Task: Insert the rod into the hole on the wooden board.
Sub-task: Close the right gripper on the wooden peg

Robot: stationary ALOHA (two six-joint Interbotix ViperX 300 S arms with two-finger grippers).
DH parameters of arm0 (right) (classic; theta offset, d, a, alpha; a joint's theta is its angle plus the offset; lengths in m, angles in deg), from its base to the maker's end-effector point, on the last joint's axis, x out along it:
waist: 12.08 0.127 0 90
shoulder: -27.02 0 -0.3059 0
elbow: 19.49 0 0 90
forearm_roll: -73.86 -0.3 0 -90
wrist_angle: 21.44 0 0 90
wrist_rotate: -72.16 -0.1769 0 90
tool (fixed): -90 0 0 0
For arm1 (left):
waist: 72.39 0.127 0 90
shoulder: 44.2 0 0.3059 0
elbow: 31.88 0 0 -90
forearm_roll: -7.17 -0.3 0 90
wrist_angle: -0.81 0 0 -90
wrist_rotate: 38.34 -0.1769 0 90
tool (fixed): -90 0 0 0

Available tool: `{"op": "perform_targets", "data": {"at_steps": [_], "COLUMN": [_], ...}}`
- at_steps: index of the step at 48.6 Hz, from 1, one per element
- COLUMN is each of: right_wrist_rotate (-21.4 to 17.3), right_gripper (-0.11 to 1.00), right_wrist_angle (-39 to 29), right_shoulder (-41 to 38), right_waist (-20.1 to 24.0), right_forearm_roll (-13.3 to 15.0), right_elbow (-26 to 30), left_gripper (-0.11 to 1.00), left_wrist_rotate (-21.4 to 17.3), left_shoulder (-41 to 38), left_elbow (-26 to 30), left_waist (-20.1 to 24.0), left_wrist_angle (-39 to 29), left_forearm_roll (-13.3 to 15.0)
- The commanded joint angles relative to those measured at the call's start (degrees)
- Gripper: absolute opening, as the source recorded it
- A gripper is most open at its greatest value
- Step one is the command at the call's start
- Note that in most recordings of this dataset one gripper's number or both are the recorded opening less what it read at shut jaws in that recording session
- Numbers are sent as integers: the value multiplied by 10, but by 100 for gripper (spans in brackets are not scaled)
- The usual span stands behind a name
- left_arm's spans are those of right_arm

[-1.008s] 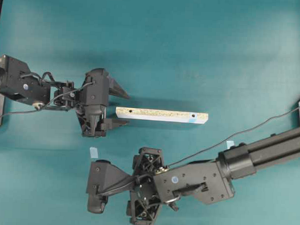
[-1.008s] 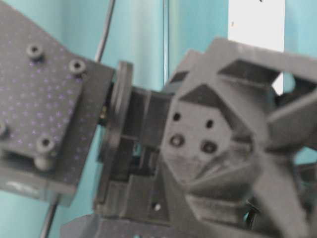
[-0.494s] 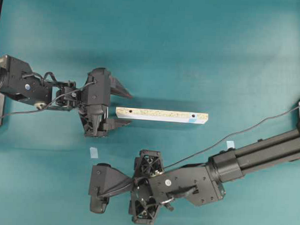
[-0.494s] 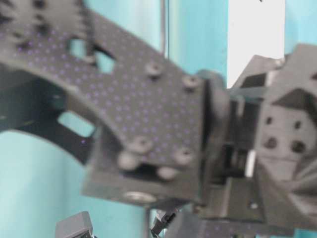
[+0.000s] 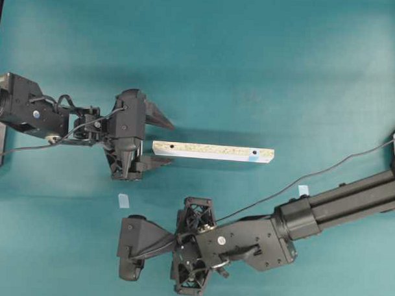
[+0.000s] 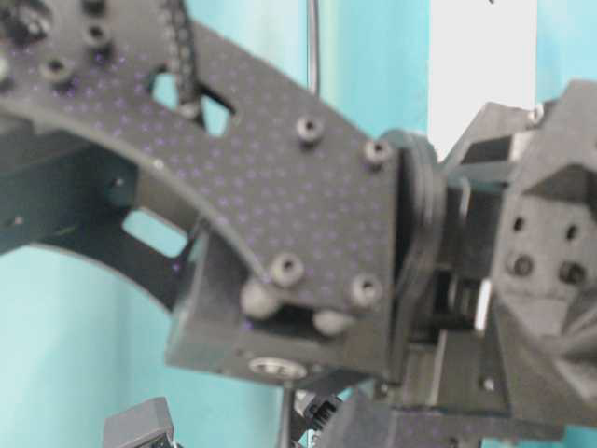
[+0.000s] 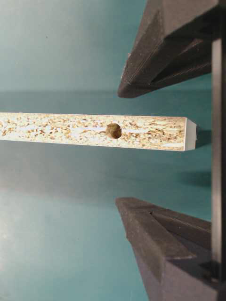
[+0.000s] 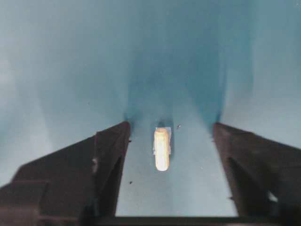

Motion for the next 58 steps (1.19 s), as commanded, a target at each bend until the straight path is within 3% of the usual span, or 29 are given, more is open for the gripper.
{"op": "perform_targets", "data": {"at_steps": [1,7,22,35,58], "right_wrist_rotate": [-1,-1,-2,-4,-6], "right_gripper": [68,50,49,49,43], "right_wrist_angle": [4,4,4,8,14], "right_shoulder": [12,12,12,11,7], "right_waist": [5,9,12,11,12], "right_forearm_roll": [1,1,3,27,25], "right_elbow": [4,5,1,1,0], "left_gripper": [95,95,95,95,95], "left_wrist_rotate": [-4,-4,-4,-4,-4], "left_shoulder": [10,10,10,11,11], "left_elbow": [10,10,10,10,10], "left_waist": [-1,-1,-1,-2,-2], "left_wrist_angle": [4,4,4,4,4], "left_forearm_roll": [0,0,0,0,0]}}
